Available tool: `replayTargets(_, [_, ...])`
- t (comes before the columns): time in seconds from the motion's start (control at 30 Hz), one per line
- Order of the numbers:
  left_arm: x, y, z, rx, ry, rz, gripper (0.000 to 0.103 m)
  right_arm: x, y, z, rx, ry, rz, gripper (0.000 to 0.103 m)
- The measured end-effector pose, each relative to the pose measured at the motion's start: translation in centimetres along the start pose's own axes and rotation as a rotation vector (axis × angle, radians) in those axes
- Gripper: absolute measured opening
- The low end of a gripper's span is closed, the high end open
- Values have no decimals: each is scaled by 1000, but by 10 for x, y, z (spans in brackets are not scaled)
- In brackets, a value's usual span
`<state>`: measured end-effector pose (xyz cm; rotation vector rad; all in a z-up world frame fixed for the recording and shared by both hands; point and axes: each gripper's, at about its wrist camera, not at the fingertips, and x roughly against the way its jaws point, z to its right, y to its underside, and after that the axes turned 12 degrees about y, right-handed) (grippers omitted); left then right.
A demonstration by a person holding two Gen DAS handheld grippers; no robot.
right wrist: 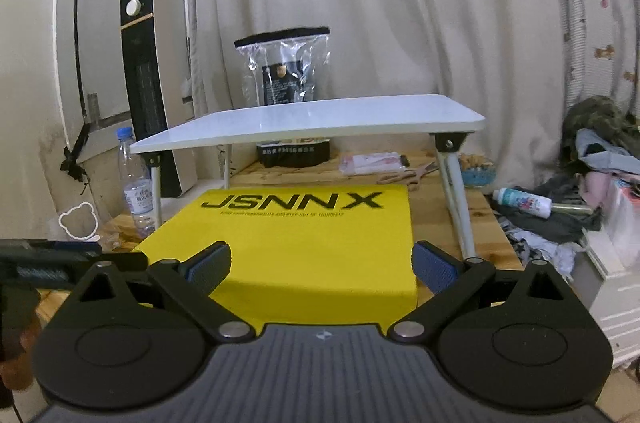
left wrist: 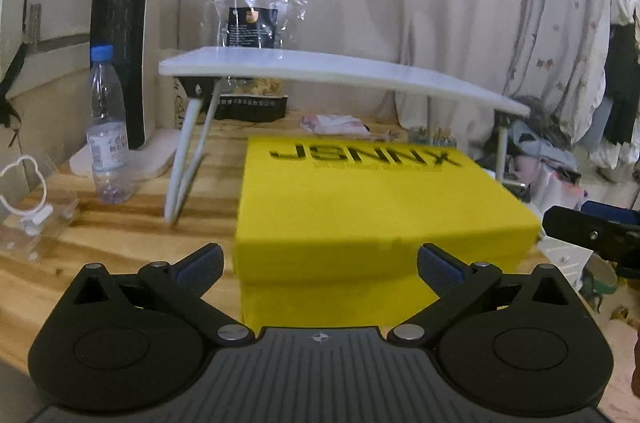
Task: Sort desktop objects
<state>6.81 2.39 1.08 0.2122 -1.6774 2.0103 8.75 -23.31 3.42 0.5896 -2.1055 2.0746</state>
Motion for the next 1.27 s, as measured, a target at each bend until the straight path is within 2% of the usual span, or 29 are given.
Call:
replayTargets(0.07, [1, 10, 5, 16, 9, -9, 103, 10, 15, -2, -14, 18, 21, 103])
replayTargets(0.17, [3, 21, 15, -12, 4, -11, 103, 20, 34, -2, -5, 73, 45, 103])
replayTargets(0.33, [5, 29, 29, -35, 18, -27, 103, 25, 51, 5, -28, 104, 7, 103])
replayTargets(0.67, [2, 27, 32, -19, 31, -44, 103, 32, 57, 11, -49, 120, -9, 103])
replayTargets(1.2, [0, 29, 30, -23, -63, -19, 103, 29, 56, 7, -51, 94, -22, 103])
replayTargets(1.27, [0, 28, 31, -28, -57, -21, 103, 29, 55, 8, -54, 95, -22, 103])
